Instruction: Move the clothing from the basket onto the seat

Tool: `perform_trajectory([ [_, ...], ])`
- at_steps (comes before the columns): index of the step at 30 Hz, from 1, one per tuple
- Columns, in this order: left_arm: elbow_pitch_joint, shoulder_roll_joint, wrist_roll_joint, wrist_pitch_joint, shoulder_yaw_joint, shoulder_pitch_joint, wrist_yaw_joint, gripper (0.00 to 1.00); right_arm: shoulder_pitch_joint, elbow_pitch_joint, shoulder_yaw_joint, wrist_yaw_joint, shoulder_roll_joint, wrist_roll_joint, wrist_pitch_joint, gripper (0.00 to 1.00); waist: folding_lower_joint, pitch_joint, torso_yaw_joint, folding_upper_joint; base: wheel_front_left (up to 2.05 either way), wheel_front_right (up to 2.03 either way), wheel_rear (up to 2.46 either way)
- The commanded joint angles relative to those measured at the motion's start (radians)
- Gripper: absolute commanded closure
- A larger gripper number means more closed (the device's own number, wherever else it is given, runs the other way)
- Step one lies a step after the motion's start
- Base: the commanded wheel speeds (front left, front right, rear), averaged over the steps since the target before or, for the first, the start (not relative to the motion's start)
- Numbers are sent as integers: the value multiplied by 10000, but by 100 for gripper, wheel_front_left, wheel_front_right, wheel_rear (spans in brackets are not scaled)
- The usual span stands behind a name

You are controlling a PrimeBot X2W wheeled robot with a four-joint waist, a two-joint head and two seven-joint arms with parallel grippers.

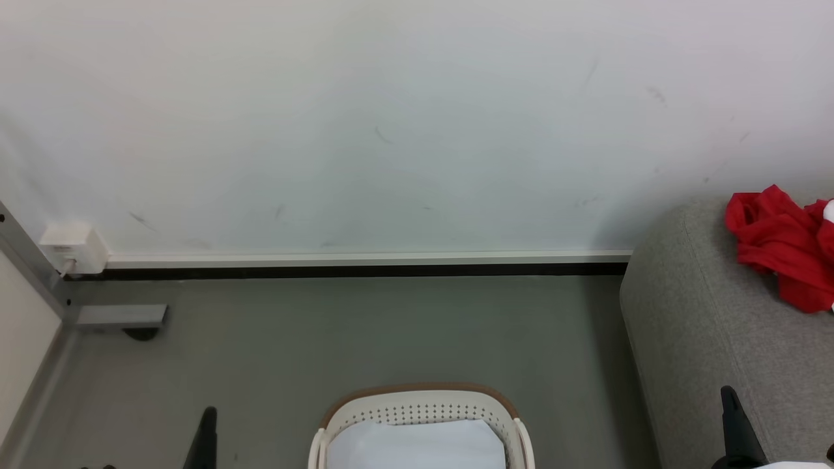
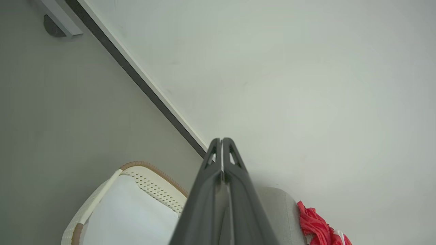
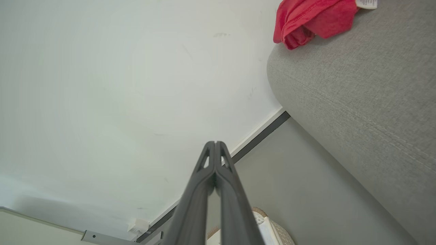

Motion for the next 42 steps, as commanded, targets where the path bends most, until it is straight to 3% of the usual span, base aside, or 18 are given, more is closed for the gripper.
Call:
perform_trajectory([
  [1, -52, 3, -323, 75, 81, -225, -56, 100, -273, -169, -81, -10, -68, 325, 72, 100, 0, 5, 8, 0, 0, 0, 0],
  [42, 129, -117, -3925, 1089, 519, -1018, -490, 100, -668, -343, -480, -18, -84, 4267, 1054, 100, 0, 138, 207, 0, 0, 0, 0],
])
